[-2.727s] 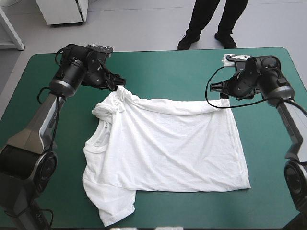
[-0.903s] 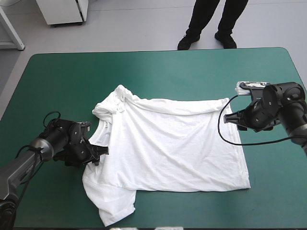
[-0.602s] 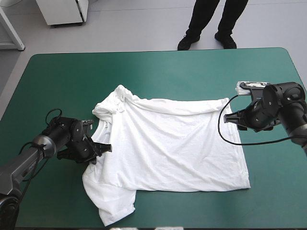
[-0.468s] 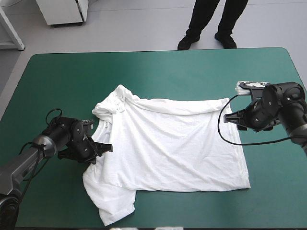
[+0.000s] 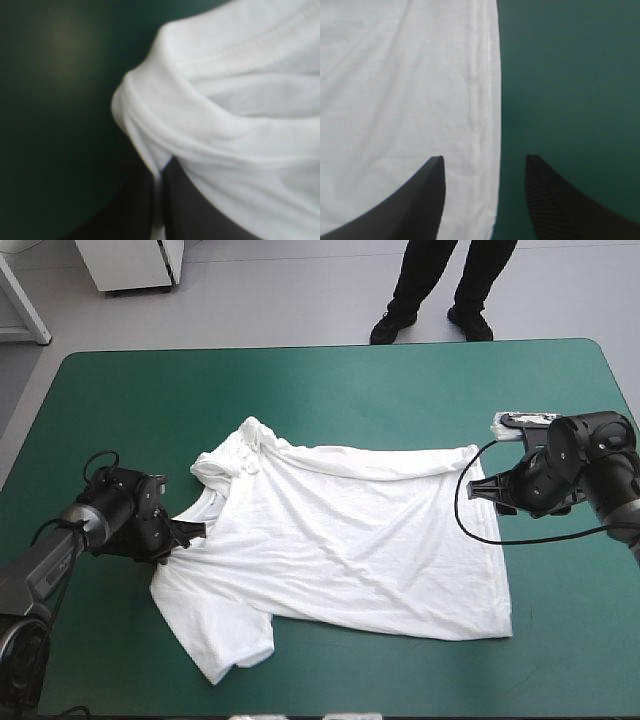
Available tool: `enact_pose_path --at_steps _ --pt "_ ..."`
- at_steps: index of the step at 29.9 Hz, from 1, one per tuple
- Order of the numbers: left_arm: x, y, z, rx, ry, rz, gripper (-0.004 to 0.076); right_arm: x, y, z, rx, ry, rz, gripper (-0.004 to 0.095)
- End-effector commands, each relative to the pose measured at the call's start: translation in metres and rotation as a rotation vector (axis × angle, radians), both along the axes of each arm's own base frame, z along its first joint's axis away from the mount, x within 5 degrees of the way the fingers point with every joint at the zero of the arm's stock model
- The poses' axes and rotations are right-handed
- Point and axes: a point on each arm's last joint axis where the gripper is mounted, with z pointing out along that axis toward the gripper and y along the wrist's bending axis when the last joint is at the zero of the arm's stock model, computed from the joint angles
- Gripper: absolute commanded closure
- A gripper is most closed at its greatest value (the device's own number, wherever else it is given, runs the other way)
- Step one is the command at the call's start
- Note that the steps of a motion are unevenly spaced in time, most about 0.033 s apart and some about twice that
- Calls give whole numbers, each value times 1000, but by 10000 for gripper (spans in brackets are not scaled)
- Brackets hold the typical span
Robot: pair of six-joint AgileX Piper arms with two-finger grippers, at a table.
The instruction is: Fold the cloth
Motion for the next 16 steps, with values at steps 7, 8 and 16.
enact_pose_path --at_steps 7,8,16 --pt "61 81 49 176 -248 25 734 -5 -4 16 -1 -65 -9 450" --pt "69 87 51 192 -250 25 734 -5 -4 16 -1 -64 -9 450" --pt "127 113 59 262 -277 18 734 -5 -4 16 0 -59 -9 450"
